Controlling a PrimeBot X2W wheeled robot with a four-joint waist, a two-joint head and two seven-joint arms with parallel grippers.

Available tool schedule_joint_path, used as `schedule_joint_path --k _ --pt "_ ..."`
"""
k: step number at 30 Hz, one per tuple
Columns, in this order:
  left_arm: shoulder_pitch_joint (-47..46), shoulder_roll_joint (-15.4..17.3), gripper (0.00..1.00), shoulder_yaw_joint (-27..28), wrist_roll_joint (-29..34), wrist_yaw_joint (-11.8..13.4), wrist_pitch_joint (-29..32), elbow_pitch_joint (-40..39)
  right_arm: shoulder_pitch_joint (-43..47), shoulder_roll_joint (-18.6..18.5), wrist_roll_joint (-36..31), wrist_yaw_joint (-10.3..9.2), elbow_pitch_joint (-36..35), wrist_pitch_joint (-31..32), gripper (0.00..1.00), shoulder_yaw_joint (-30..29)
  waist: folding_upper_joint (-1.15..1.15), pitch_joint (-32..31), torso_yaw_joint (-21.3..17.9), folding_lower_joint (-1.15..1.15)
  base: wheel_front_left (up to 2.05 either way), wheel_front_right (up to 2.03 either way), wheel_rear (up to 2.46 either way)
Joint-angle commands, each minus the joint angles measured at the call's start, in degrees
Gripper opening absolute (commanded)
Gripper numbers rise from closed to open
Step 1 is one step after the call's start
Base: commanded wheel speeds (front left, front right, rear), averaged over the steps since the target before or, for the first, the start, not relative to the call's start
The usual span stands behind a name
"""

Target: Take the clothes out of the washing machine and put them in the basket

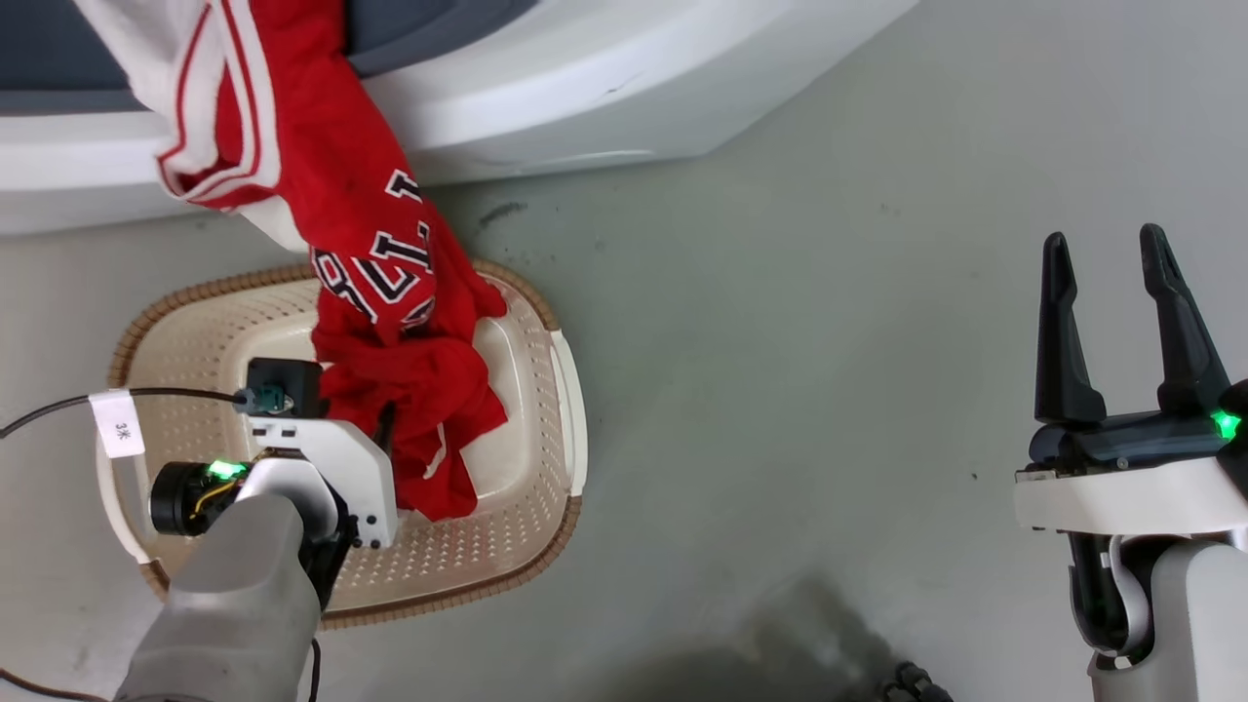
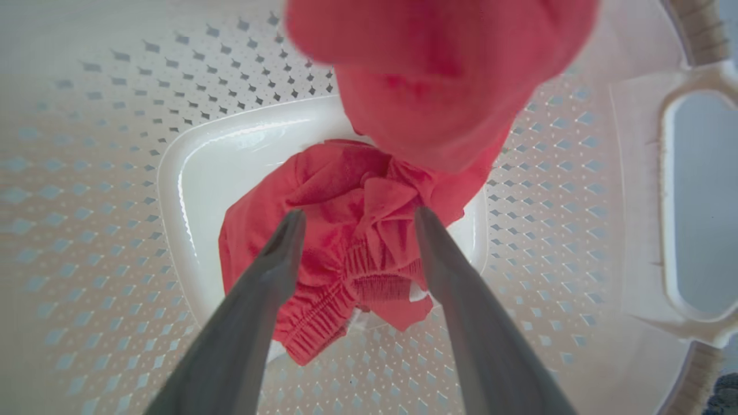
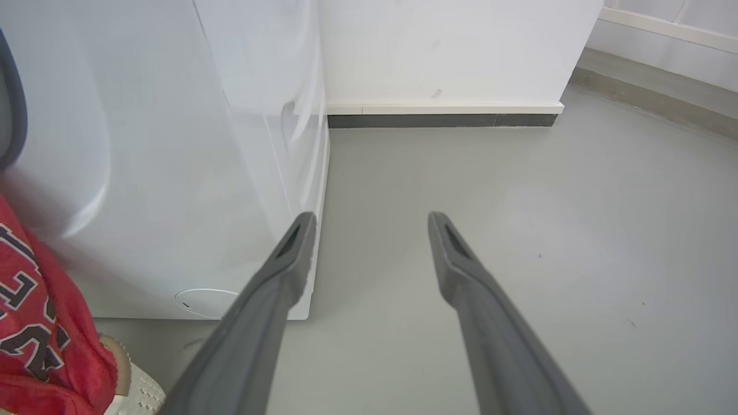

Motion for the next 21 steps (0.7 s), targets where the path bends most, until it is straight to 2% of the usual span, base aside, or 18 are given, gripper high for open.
schedule_joint_path --k 1,6,15,21 --pt "0.74 -0.07 1.00 -0.16 -0.14 -0.19 -0.21 0.21 -0.59 0.08 0.06 -0.04 0.15 -0.13 1.00 -0.05 0.00 -1.48 0.54 0.00 0.00 0.00 0.00" --pt "2.31 -1.16 1.00 -1.44 -0.26 -0.39 -3.00 -0.67 0.71 0.07 -0.94 -0.04 1.58 -0.12 1.00 -0.88 0.00 -6.70 2.60 0.00 0.00 0.00 0.00" --pt "4.53 -0.06 1.00 -2.40 0.44 -0.37 -5.40 -8.45 2.66 0.07 -1.65 -0.04 2.95 -0.12 1.00 -1.40 0.00 -13.89 5.24 0.00 0.00 0.00 0.00" --pt "8.11 1.12 1.00 1.51 3.23 4.15 -5.36 -23.42 3.93 0.08 -1.92 -0.04 3.25 -0.12 1.00 -1.74 0.00 -16.18 5.95 0.00 0.00 0.00 0.00"
